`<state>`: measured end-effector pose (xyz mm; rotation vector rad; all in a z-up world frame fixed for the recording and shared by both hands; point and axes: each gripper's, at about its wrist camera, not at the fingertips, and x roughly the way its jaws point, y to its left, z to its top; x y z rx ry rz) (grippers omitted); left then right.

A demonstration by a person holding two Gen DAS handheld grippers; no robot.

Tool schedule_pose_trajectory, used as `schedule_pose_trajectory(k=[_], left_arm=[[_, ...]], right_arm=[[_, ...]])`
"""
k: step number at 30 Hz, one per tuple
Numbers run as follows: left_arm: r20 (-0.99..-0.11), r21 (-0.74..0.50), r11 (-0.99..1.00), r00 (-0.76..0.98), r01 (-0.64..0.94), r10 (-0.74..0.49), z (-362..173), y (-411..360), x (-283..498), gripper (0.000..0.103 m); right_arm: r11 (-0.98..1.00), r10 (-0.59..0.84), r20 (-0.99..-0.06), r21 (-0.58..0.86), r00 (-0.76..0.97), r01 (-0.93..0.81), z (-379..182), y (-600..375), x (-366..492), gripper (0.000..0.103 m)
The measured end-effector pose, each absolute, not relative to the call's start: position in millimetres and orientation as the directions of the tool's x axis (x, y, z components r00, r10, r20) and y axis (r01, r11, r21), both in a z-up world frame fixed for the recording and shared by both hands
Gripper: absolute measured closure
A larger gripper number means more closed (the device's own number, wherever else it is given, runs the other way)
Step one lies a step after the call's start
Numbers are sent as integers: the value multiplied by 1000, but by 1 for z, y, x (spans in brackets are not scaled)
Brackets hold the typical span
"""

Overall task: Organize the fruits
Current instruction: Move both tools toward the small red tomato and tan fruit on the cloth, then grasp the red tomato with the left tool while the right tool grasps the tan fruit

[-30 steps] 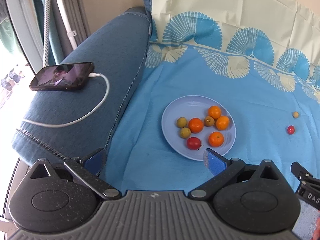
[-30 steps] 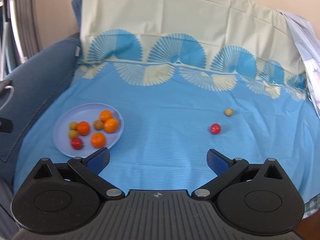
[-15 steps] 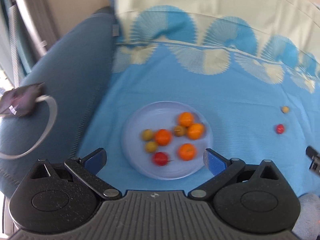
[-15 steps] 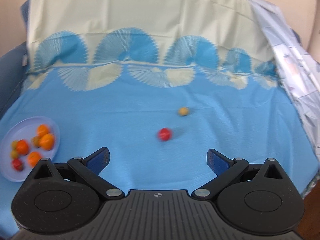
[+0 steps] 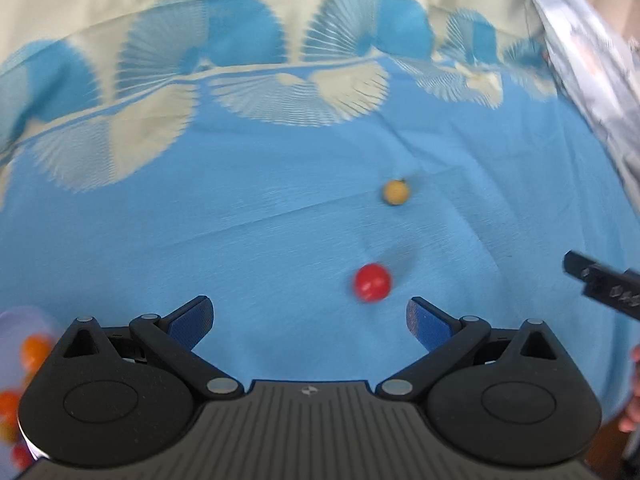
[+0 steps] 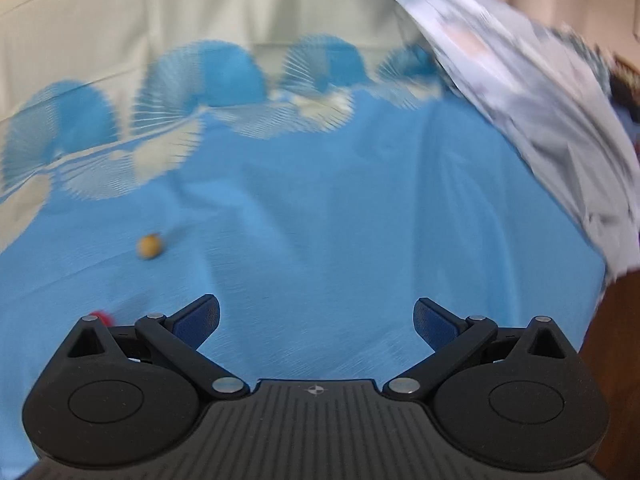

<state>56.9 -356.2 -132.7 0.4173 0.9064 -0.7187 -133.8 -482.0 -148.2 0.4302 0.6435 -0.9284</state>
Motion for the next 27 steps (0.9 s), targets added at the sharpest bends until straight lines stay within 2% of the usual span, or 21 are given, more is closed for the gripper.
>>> schedule_pose_trajectory(k=[4,8,11,14,16,19,20,21,22,23,24,27], left_arm=[[-816,90,658,434,748,-382,-171,-392,57,0],[-808,143,649,466,747,-359,-195,-404,66,0],[-810,153,662,477,733,-341,-204,-400,82,0],[-813,121,672,462,731,-355,-202,-391,93,0],[-810,125,661,461,740,-362,-200,-390,94,1],[-806,110,634,442,766,-393,-196,-389,90,16],[-809,93,624,425,776,-407,-194,-390,88,28],[-809,83,611,411,787,-420,-192,-391,85,43],[-808,83,597,405,798,-428,-190,-392,81,50],[-810,82,583,395,808,-434,-189,-394,78,65],[-814,76,569,380,819,-438,-188,-396,76,71],[-830,53,565,351,823,-434,-185,-396,77,71]], right_arm=[[605,-575,-648,74,500,793,-166,-505,-118,1],[759,-489,-593,70,639,647,-185,-526,-83,1],[876,-402,-555,-2,728,482,-198,-532,-47,1],[942,-323,-567,-111,758,318,-213,-528,-11,1],[960,-272,-567,-105,778,260,-217,-527,5,2],[976,-216,-567,-98,795,196,-216,-521,23,5],[977,-212,-563,-114,799,179,-216,-517,27,7],[981,-194,-561,-115,805,157,-216,-515,29,15],[986,-164,-563,-100,810,130,-215,-514,30,21],[991,-134,-570,-75,811,112,-213,-513,30,38],[994,-108,-580,-43,807,102,-212,-512,32,52],[992,-70,-609,41,790,120,-207,-512,35,75]])
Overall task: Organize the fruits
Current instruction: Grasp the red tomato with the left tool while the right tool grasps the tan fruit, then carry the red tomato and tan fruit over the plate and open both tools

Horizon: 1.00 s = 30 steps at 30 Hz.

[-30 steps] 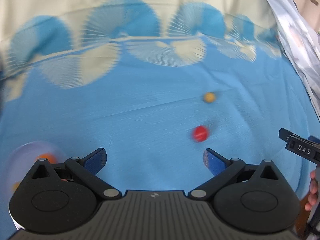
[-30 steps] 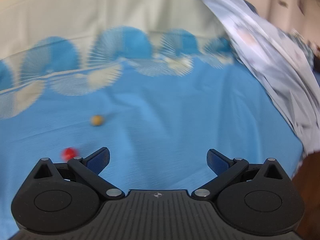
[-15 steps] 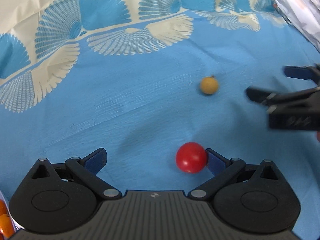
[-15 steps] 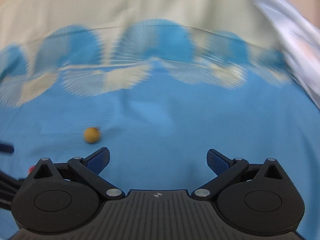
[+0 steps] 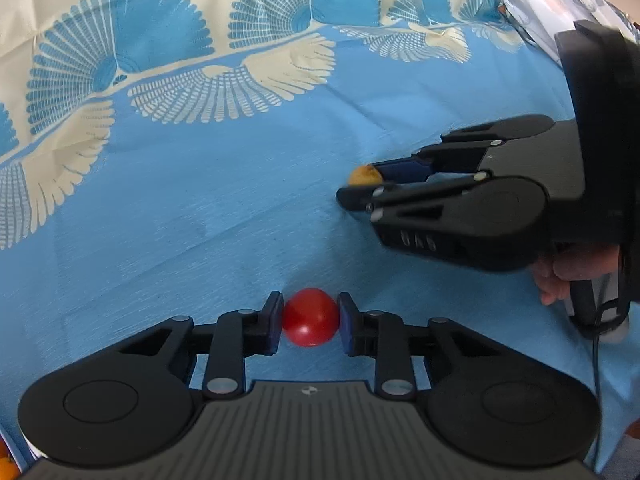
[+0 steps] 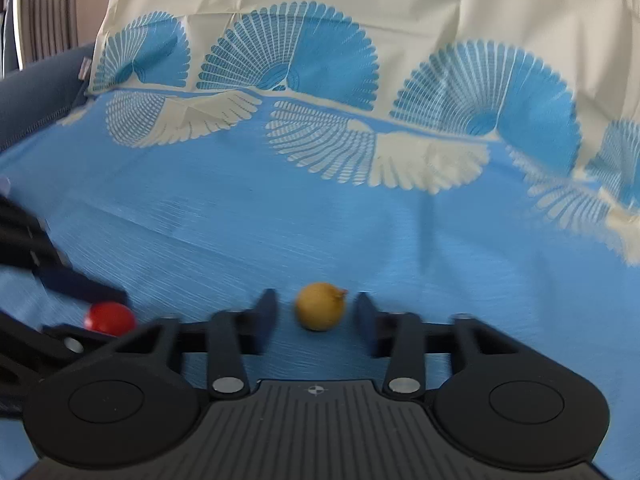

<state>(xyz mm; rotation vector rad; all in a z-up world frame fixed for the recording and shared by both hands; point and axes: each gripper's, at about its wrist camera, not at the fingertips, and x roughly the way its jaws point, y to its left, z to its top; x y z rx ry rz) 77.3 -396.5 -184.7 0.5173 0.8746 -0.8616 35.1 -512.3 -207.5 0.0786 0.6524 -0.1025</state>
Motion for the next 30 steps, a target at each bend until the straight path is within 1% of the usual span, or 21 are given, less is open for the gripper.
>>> schedule_pose_trajectory(k=[2,4,8,11,14,17,21,30], left_arm=[[-827,36,583,352,812,-439,-174,-391,78,71],[-814,40,601,375,798,-444,-156,-381,77,71],[-813,21,657,396,753,-427,-117,-350,73,71],[-820,45,700,427,713,-382,-92,-319,62,71],[-830,53,736,440,675,-344,-67,-281,50,71],[-839,52,774,449,631,-309,-45,-238,40,71],[-836,74,815,481,574,-264,-18,-181,25,71],[-812,58,899,545,433,-210,28,-53,-10,71]], right_arm=[[974,-89,-629,107,773,200,-203,-516,33,76],[949,-132,-625,144,770,280,-194,-518,21,76],[909,-245,-610,125,754,397,-168,-507,-19,76],[882,-317,-597,99,737,460,-146,-489,-54,76],[863,-351,-572,110,741,494,-122,-460,-89,76],[870,-359,-553,95,752,484,-101,-417,-114,76],[907,-305,-543,84,782,413,-78,-350,-133,76],[972,-25,-562,181,827,152,-35,-207,-142,76]])
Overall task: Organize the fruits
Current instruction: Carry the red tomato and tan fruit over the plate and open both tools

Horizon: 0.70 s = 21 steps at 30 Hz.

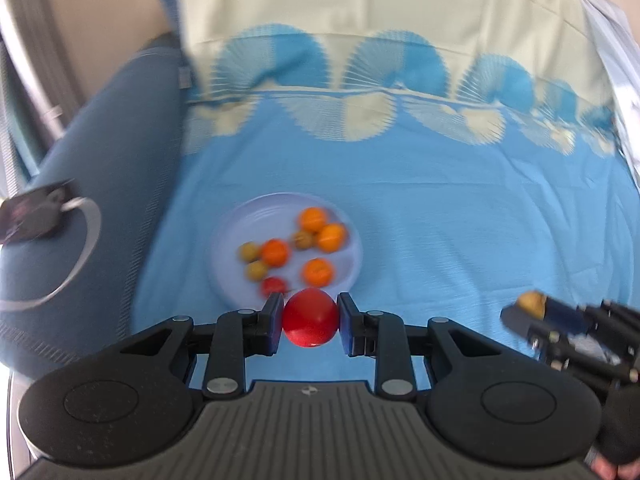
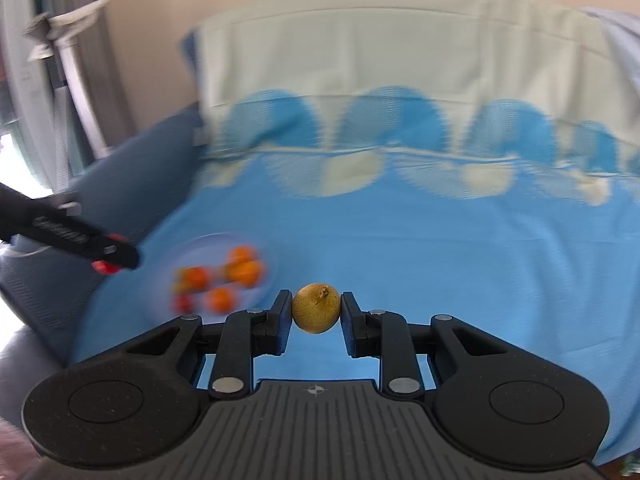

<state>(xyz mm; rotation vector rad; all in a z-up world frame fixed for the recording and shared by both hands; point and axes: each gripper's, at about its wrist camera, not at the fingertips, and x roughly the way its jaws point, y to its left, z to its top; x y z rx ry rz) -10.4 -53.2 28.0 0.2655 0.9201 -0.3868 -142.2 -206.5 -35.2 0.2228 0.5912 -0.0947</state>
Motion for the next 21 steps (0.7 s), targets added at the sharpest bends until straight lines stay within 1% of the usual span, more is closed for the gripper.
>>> schedule_pose_trajectory(k=[6,10,16,21], left_arm=[[-814,29,932,550,361,-187,33,12,-33,71],[-814,8,945,551,327,-184,32,46,-45,71],[-800,-36,956,565,290,-202,35,75,-58,71],[-793,-58,959,571,279,-214,38,79,-61,71]], right_arm=[[987,60,-555,155,830,32,-13,-130,-156,76],[995,66,-561,98,825,-13,-7,-94,-163,76],[998,55,-565,38,823,-41,1,-69,-168,76],[999,49,-566,9,823,-53,4,-61,-171,76]])
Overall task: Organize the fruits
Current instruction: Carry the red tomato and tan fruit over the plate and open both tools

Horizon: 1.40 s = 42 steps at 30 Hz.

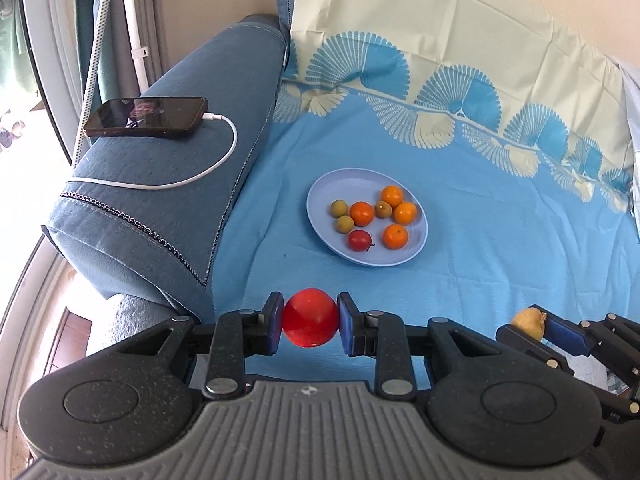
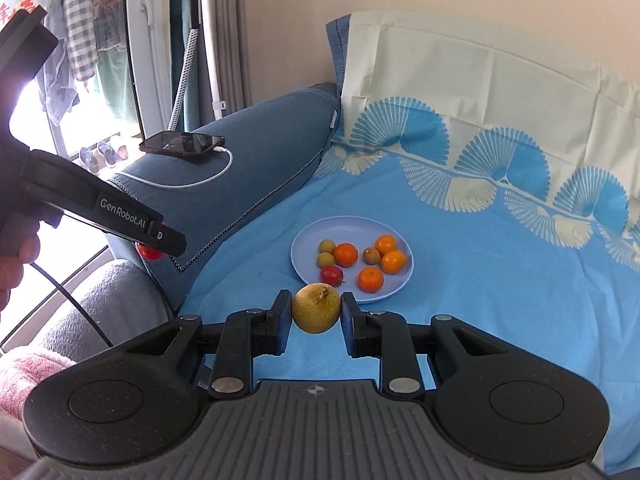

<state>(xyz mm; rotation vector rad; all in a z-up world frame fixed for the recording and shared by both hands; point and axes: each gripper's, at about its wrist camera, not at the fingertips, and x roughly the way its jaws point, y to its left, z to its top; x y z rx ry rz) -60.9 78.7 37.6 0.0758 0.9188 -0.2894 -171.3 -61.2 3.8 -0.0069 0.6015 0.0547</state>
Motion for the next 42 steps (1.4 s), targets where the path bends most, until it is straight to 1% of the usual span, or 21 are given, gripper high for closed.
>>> schedule_pose_trajectory(k=[13,27,36,42], left_arm=[[-800,-51,955,560,292,-214,32,74,-54,71],[-824,-51,958,530,282,-200,20,68,-30,71],[-829,-43,957,524,288,-196,15,51,2,71],[-830,-28,955,525,297,-188,4,25,43,71]], right_arm=[[999,43,-589,29,807,-33,-4,-65,-167,76],[999,42,-633,42,773,-20,-16,-73,-146,76],[998,28,-648,62,761,16,-24,-87,-113,76],[998,19,-655,57,755,25,-34,-103,-74,76]])
